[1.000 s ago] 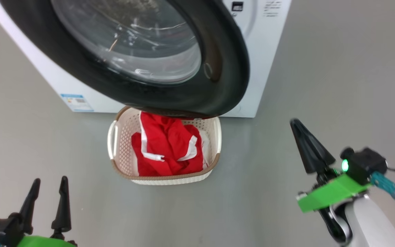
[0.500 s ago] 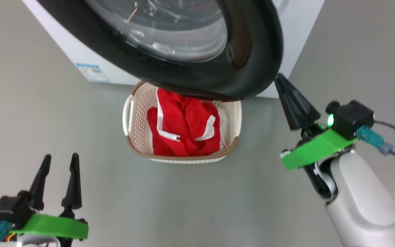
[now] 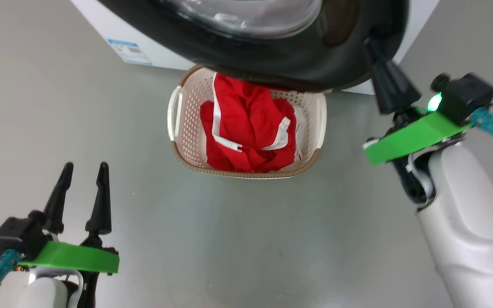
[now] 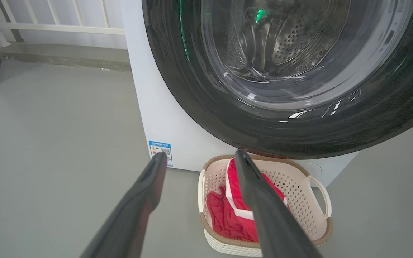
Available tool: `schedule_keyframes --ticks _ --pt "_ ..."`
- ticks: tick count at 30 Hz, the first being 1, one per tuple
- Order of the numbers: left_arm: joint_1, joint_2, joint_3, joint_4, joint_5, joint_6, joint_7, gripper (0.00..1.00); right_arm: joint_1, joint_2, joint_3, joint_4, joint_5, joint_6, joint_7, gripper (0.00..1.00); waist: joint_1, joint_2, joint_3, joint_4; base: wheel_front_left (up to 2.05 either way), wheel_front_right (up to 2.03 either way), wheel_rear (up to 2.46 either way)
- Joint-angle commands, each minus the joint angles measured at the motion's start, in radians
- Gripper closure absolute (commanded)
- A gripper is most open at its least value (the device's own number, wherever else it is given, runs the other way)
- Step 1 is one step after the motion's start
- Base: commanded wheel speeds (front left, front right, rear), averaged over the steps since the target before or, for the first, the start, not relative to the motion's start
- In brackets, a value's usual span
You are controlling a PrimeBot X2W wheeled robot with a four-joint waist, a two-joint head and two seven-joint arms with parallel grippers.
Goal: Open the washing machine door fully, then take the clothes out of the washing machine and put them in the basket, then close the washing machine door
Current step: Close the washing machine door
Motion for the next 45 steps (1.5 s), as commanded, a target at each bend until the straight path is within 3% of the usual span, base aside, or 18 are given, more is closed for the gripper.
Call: schedule_keyframes --ticks 1,18,28,37,43,45 --pt "-0.02 0.025 0.031 -0.027 -0.008 -0.003 -0.012 0.0 -0.019 0.012 0.008 -0.021 0.014 0.001 -0.005 1.0 0.0 0.0 0.017 0.015 0.0 0.0 0.0" --pt "-0.092 0.015 -0.015 -0.064 -0.029 -0.003 -0.012 0.0 -0.249 -0.004 -0.111 0.018 -0.021 0.001 -0.005 1.0 0.0 0.0 0.123 0.067 0.0 0.0 0.0" --pt "-0.115 0.014 -0.025 -0.074 -0.037 -0.003 -0.012 0.0 -0.319 0.023 -0.194 -0.013 -0.071 0.001 -0.005 1.0 0.0 0.0 0.155 0.084 0.0 0.0 0.0" --pt "-0.116 0.018 -0.021 -0.068 -0.039 -0.003 -0.012 0.0 -0.297 0.036 -0.166 -0.029 -0.082 0.001 -0.005 1.0 0.0 0.0 0.151 0.073 0.0 0.0 0.0" --pt "-0.111 0.023 -0.017 -0.058 -0.04 -0.003 -0.012 0.0 -0.239 0.033 -0.135 -0.022 -0.071 0.001 -0.005 0.89 0.0 0.0 0.128 0.06 0.0 0.0 0.0" --pt "-0.105 0.025 -0.015 -0.053 -0.039 -0.003 -0.012 0.0 -0.21 0.033 -0.12 -0.021 -0.062 0.001 -0.005 0.93 0.0 0.0 0.114 0.053 0.0 0.0 0.0"
